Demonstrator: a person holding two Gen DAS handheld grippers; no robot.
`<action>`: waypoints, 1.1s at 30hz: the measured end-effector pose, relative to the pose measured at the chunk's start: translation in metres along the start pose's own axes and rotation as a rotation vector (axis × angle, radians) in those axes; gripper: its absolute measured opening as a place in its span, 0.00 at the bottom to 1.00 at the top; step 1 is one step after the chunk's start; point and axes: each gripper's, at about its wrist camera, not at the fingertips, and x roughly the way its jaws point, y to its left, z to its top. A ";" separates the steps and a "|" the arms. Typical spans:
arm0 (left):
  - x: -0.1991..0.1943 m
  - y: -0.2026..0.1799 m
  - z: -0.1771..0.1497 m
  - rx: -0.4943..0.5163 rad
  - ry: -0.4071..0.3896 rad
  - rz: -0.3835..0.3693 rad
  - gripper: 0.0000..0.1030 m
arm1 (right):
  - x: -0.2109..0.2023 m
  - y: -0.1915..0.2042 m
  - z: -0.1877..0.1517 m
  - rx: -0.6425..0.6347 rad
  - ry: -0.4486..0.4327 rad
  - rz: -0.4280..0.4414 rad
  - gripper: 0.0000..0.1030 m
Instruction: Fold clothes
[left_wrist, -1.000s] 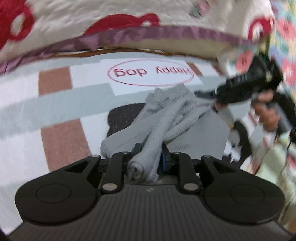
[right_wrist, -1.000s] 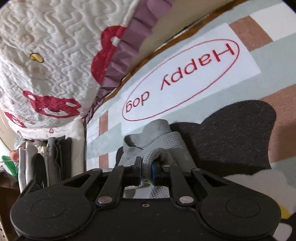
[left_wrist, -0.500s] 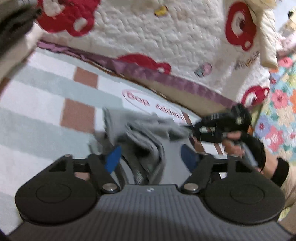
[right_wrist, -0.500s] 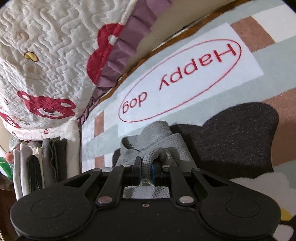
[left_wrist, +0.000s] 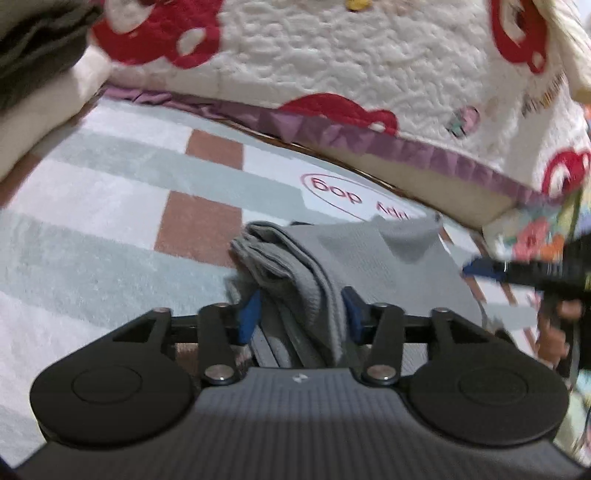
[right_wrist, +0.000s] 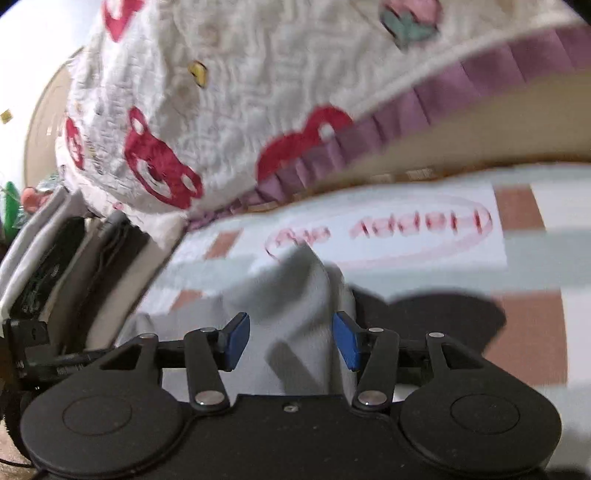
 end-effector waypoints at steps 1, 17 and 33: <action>0.002 0.004 0.000 -0.030 -0.003 -0.014 0.47 | 0.003 0.001 -0.001 -0.019 0.005 -0.005 0.54; -0.001 -0.001 0.001 -0.021 -0.054 0.060 0.20 | 0.062 0.006 0.026 -0.063 0.046 -0.077 0.07; -0.029 -0.013 0.024 0.018 -0.164 -0.093 0.21 | 0.059 0.075 0.024 -0.517 -0.007 -0.252 0.21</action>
